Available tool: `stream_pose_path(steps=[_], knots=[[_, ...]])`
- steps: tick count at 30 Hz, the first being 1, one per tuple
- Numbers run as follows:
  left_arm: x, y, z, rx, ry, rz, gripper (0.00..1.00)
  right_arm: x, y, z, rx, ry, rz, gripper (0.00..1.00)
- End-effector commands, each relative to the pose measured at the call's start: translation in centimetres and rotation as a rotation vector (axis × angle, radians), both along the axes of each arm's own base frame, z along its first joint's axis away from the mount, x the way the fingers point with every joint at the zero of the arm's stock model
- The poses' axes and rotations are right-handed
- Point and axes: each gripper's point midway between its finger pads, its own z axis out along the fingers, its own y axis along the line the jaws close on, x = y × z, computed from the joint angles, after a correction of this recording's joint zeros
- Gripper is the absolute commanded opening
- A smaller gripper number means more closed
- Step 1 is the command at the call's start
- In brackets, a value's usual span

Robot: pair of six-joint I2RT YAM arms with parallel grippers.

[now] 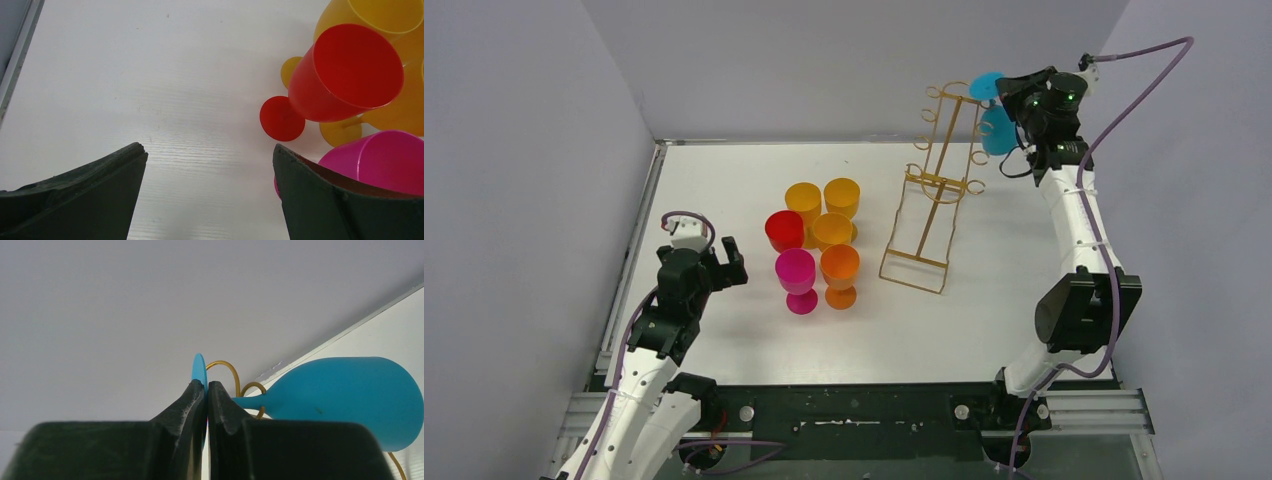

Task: Take the wine glass off the wine glass rack
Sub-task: Pick up the wine glass from the wine rack.

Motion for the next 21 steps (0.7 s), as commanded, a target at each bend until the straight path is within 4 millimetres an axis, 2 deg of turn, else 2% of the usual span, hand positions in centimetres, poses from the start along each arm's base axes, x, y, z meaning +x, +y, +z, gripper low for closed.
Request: stream_pose_path(steps=[1, 16, 21], knots=[[0.6, -0.5, 1.5, -0.010, -0.060, -0.020, 0.96, -1.2, -1.3, 3.8, -0.015, -0.111, -0.047, 0.00], [0.6, -0.5, 1.3, -0.009, -0.054, -0.021, 0.96, -2.1, -3.3, 1.7, -0.061, -0.033, -0.129, 0.00], [0.6, -0.5, 1.4, -0.010, -0.055, -0.021, 0.96, -2.3, -3.6, 1.8, -0.056, -0.049, -0.124, 0.00]])
